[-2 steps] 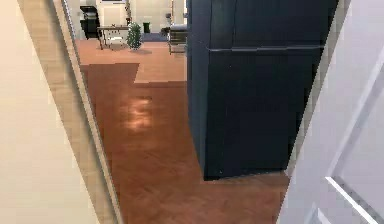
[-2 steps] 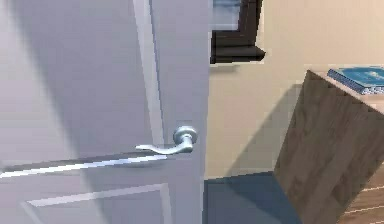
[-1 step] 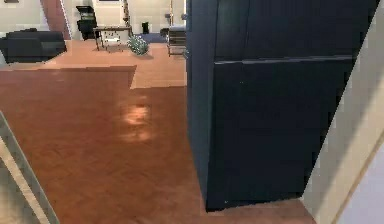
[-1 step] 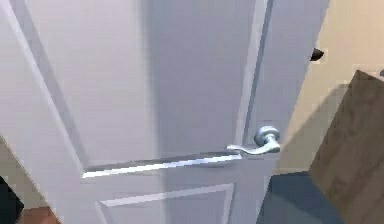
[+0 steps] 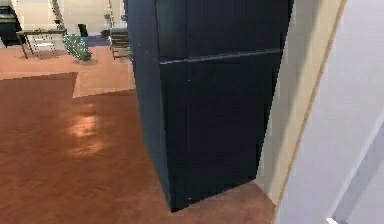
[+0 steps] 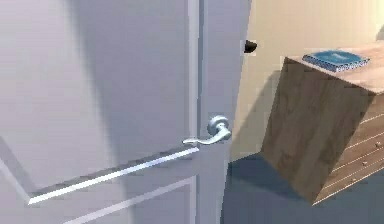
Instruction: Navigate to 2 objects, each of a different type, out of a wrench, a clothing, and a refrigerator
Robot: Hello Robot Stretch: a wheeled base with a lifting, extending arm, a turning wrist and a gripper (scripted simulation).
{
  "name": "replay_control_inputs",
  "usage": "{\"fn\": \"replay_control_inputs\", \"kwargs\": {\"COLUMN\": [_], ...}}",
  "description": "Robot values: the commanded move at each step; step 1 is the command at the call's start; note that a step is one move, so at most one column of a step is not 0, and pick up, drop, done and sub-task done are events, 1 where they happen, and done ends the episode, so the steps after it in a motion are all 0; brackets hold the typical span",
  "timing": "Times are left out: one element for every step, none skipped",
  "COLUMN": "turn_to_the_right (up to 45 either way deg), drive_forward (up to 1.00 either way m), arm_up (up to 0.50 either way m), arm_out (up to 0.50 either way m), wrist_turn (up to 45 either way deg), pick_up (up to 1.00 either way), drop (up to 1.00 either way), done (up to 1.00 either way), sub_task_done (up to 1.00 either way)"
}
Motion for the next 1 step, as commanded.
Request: {"fn": "replay_control_inputs", "kwargs": {"turn_to_the_right": [0.0], "drive_forward": [0.0], "arm_up": [0.0], "arm_out": [0.0], "wrist_turn": [0.0], "pick_up": [0.0], "drop": [0.0], "done": [0.0], "sub_task_done": [1.0]}}
